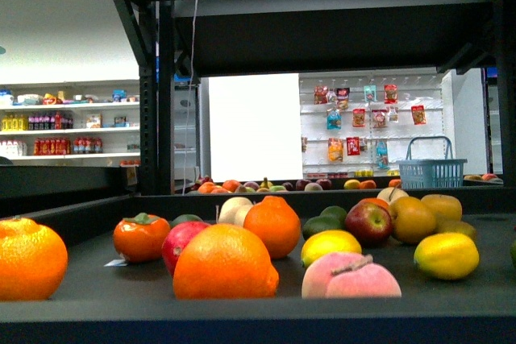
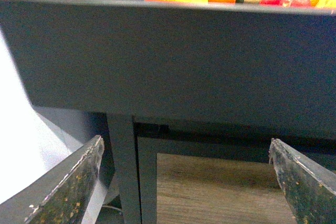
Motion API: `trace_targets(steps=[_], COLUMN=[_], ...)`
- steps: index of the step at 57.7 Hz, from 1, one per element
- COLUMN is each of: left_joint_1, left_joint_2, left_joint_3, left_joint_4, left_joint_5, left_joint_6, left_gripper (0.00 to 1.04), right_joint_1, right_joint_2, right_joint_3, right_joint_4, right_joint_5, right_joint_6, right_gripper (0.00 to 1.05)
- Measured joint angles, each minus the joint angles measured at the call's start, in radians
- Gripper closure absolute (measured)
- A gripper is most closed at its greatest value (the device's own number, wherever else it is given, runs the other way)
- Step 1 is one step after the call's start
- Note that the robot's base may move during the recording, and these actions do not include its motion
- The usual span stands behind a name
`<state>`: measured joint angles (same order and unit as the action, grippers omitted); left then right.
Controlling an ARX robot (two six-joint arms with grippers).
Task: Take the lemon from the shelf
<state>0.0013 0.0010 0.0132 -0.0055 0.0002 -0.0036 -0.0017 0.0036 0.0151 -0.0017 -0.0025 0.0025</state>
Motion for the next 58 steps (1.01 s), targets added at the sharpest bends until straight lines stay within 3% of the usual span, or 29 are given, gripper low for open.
trace_targets(steps=[58], left_joint_1=[0.0], left_joint_2=[0.0], left_joint_3=[0.0], left_joint_4=[0.0], left_joint_5=[-0.001], left_joint_6=[0.0], left_gripper=[0.08], right_joint_1=[0.0], right_joint_2=[0.0], right_joint_3=[0.0], right_joint_4=[0.0], right_joint_5=[0.002], right_joint_6=[0.0], right_gripper=[0.07])
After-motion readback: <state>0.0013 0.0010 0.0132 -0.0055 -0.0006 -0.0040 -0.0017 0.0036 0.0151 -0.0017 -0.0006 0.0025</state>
